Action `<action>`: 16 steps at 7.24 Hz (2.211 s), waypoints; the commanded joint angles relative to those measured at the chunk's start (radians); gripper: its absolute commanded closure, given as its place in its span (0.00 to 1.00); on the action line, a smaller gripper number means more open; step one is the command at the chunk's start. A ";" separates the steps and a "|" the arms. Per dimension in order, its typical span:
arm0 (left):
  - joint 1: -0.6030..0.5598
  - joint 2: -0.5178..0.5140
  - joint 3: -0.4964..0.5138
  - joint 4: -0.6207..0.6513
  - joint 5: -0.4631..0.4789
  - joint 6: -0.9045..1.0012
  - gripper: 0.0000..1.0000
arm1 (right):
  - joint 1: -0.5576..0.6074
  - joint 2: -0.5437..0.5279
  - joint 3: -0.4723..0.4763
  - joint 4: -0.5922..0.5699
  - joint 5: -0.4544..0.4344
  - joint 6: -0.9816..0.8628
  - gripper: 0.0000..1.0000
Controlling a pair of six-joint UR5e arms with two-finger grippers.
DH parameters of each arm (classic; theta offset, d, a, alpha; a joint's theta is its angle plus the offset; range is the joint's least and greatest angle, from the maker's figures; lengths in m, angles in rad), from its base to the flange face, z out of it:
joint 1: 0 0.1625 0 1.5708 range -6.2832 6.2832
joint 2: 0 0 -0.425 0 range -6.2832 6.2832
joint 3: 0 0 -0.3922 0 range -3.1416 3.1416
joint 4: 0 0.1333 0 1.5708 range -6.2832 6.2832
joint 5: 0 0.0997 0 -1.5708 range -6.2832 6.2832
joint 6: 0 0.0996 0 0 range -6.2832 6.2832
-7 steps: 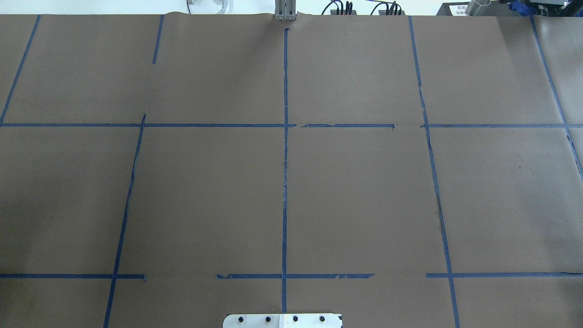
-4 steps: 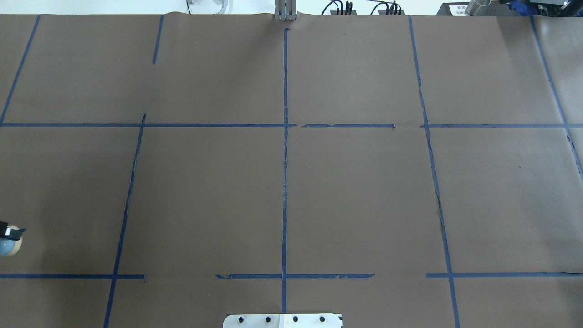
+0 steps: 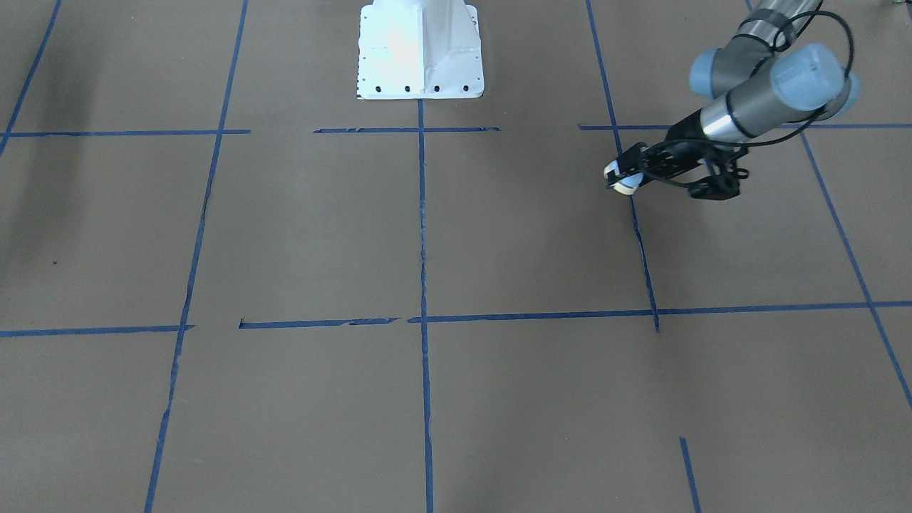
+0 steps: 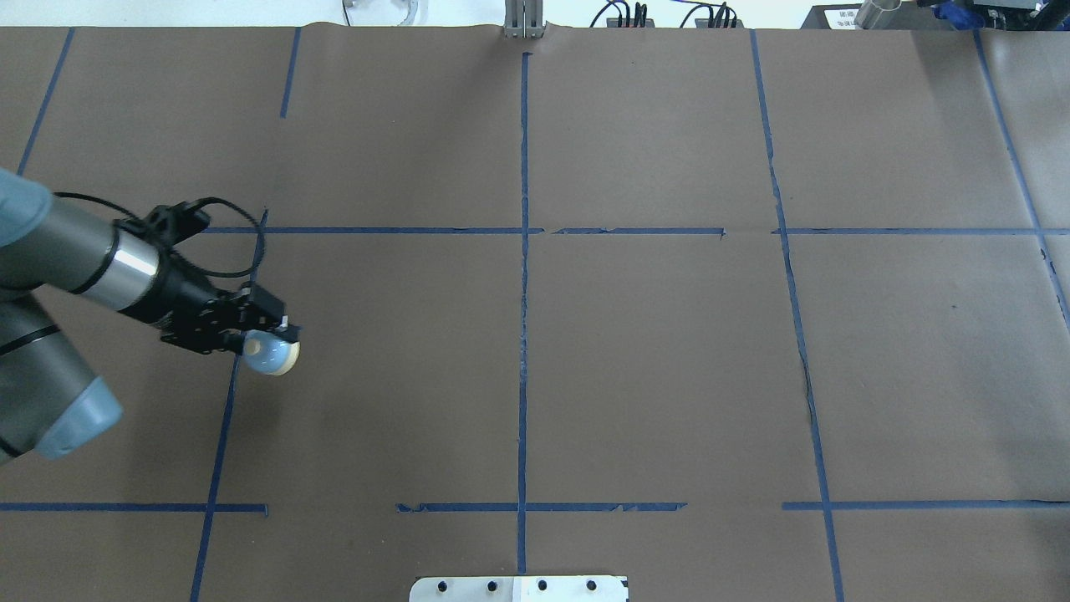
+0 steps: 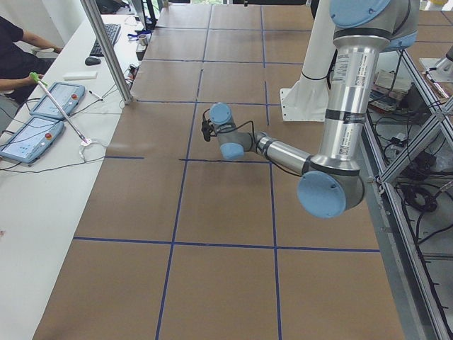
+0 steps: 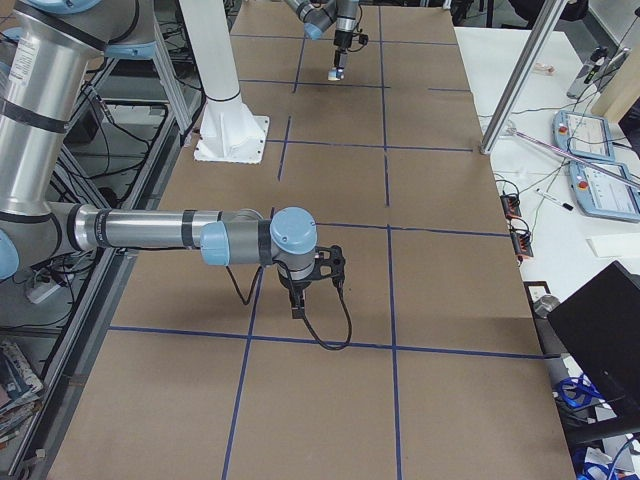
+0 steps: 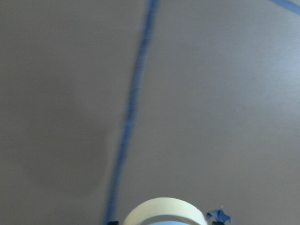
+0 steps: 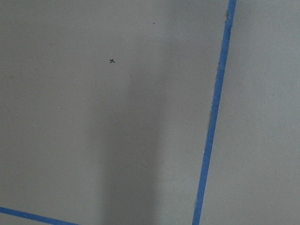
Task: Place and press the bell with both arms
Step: 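Carry the white-and-blue bell in the left gripper toward the table centre, then lower the bell onto the tape crossing with the left gripper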
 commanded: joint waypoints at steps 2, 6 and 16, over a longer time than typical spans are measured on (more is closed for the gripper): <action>0.169 -0.441 0.086 0.525 0.299 -0.037 0.98 | 0.000 -0.001 -0.003 0.000 0.000 0.000 0.00; 0.211 -0.780 0.488 0.571 0.367 -0.154 0.95 | -0.001 -0.004 -0.002 0.001 0.003 -0.005 0.00; 0.197 -0.744 0.516 0.573 0.426 -0.157 0.00 | -0.021 0.002 0.006 0.003 0.025 -0.001 0.00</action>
